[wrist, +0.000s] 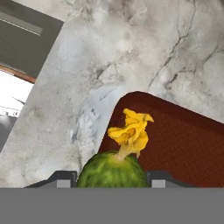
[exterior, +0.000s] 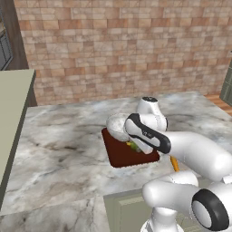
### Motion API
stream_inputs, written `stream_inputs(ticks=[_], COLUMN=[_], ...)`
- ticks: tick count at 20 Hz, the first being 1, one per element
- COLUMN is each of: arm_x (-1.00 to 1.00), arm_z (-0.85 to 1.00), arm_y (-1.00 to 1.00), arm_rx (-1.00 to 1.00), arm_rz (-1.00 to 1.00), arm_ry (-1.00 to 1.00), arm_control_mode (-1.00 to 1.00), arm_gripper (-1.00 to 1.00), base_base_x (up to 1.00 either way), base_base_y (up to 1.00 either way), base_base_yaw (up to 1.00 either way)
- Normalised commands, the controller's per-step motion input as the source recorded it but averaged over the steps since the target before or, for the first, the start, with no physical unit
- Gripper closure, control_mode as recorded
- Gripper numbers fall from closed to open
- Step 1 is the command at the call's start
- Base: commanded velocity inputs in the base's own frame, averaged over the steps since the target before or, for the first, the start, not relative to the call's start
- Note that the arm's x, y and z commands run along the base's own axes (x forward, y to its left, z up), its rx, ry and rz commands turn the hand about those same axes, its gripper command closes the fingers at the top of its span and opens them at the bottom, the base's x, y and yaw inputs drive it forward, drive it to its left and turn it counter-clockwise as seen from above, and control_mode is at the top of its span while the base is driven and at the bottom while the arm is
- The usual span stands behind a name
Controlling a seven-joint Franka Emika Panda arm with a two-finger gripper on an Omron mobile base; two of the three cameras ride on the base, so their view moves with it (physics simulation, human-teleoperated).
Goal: Place the two vegetables and bowl onto the tray for setting up a vegetable dip station.
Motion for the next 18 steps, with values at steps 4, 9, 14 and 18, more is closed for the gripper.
stream_inputs(ticks=[4, 9, 14, 18], arm_x=[0.07, 0.14, 0.15, 0.17], arm_z=[-0.1, -0.1, -0.12, -0.11], arm_y=[0.01, 0.01, 0.02, 0.01], arm_rx=[0.0, 0.0, 0.0, 0.0], arm_rz=[-0.03, -0.05, -0.06, -0.04], arm_ry=[-0.09, -0.03, -0.01, 0.0], arm_control_mode=[-1.0, -1.0, -1.0, -1.0], arm_gripper=[1.0, 1.0, 1.0, 1.0], base_base_x=[0.0, 0.0, 0.0, 0.0], base_base_y=[0.0, 0.0, 0.0, 0.0], base_base_yaw=[0.0, 0.0, 0.0, 0.0])
